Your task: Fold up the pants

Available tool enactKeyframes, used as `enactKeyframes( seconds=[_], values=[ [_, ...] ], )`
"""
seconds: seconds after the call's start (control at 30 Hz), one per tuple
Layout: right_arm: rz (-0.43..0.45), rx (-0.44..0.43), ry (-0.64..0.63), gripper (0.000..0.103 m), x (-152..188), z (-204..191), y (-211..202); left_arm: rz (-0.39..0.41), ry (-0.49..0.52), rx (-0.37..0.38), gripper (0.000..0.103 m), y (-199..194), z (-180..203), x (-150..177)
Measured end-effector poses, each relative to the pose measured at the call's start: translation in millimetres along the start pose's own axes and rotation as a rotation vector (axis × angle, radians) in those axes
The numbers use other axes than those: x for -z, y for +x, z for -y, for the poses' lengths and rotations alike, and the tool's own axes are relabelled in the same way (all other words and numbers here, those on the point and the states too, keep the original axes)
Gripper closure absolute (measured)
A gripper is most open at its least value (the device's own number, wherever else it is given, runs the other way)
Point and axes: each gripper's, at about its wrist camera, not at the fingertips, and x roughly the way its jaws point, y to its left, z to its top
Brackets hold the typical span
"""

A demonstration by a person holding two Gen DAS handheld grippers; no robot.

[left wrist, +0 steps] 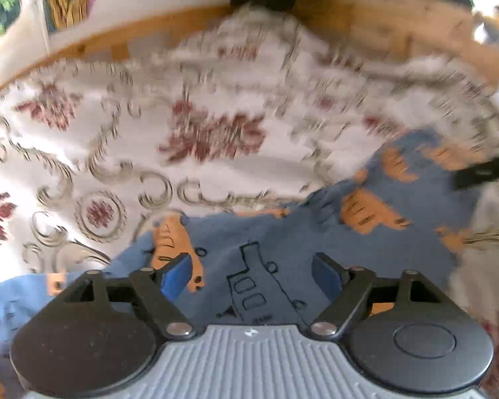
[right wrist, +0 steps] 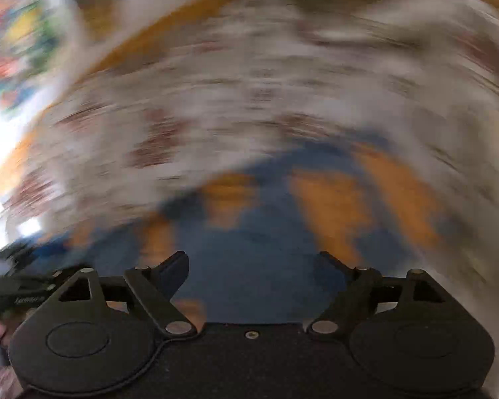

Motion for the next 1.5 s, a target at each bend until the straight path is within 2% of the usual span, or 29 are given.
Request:
enactKeyframes(
  seconds=[0.03,0.07,0.13,0.2,0.3,0.33,0.4,0.5,0.57,0.63,0.67,0.73,0.77,0.83,0.9,0.93,1.0,1.03,1.17,1.23,1.3,1.37,1.47,1.5],
  values=[
    [0.016,0.035,0.035,0.024,3.8,9.9,-2.8,-0.057,-0.010,-0.039,0.020,17.2,1.1,0.2],
    [0.036,0.054,0.068,0.024,5.3,17.4,-8.8,-0.099,-0.021,-0.064,0.018,28.8,-0.2,3.9],
    [0.115,0.097,0.100,0.018,6.0,27.5,-29.2,-0.085,-0.045,-0.065,0.013,28.1,-6.2,16.4],
    [0.189,0.120,0.138,0.017,11.6,34.7,-45.8,-0.103,-0.048,-0.093,0.012,19.3,-6.8,17.4],
    [0.169,-0.024,0.306,0.017,22.1,57.5,-47.9,-0.101,-0.070,-0.127,0.012,-1.5,-6.1,6.7],
    [0.162,-0.079,0.363,0.017,26.0,64.7,-45.1,-0.073,-0.087,-0.101,0.012,-9.4,-5.0,-1.7],
    [0.178,-0.118,0.413,0.019,28.3,71.2,-41.7,-0.023,-0.103,-0.033,0.012,-17.8,1.8,-24.5],
    [0.218,-0.126,0.442,0.025,27.6,76.7,-38.6,0.041,-0.066,0.113,0.012,-17.7,30.0,-67.5],
    [0.247,-0.090,0.451,0.031,27.7,81.9,-36.4,0.075,-0.016,0.232,0.011,-11.1,56.6,-95.3],
    [0.258,-0.042,0.472,0.045,25.4,88.9,-36.4,0.081,0.032,0.341,0.011,1.2,81.6,-114.4],
    [0.260,-0.028,0.495,0.048,26.2,94.7,-35.3,0.073,0.054,0.384,0.011,9.9,93.7,-121.4],
    [0.260,-0.013,0.533,0.062,24.8,102.9,-29.7,0.039,0.089,0.440,0.011,28.2,115.2,-125.6],
    [0.259,-0.007,0.543,0.064,24.2,106.2,-27.3,0.018,0.101,0.450,0.011,39.5,125.6,-126.0],
    [0.257,-0.003,0.540,0.066,23.4,108.6,-23.4,-0.032,0.141,0.416,0.011,63.6,145.4,-122.2],
    [0.255,0.004,0.508,0.065,20.9,106.0,-19.7,-0.067,0.189,0.313,0.011,81.0,160.8,-112.8],
    [0.253,0.004,0.497,0.065,20.7,105.0,-19.4,-0.071,0.207,0.258,0.010,89.3,166.9,-107.1],
    [0.247,0.004,0.487,0.066,19.1,103.7,-18.0,-0.030,0.227,0.218,0.001,93.0,172.0,-97.1],
    [0.245,-0.001,0.490,0.066,19.1,103.7,-17.8,-0.021,0.227,0.211,0.001,92.8,172.0,-94.3],
    [0.236,-0.013,0.505,0.067,16.8,102.8,-14.3,-0.010,0.187,0.236,0.001,90.0,164.8,-89.5],
    [0.233,-0.006,0.504,0.073,15.6,103.0,-12.8,-0.010,0.177,0.246,0.001,89.4,163.5,-93.6],
    [0.241,-0.010,0.533,0.087,17.1,107.2,-13.9,-0.007,0.139,0.269,0.001,84.3,157.4,-97.6],
    [0.259,-0.013,0.541,0.091,18.6,108.6,-17.8,0.011,0.072,0.299,0.001,77.0,145.0,-102.0],
    [0.311,0.054,0.374,0.092,14.9,85.6,-28.3,0.043,-0.042,0.376,0.002,63.4,122.3,-111.5],
    [0.339,0.096,0.253,0.092,13.0,68.4,-32.7,0.052,-0.068,0.402,0.002,58.8,116.6,-115.7]
  ],
)
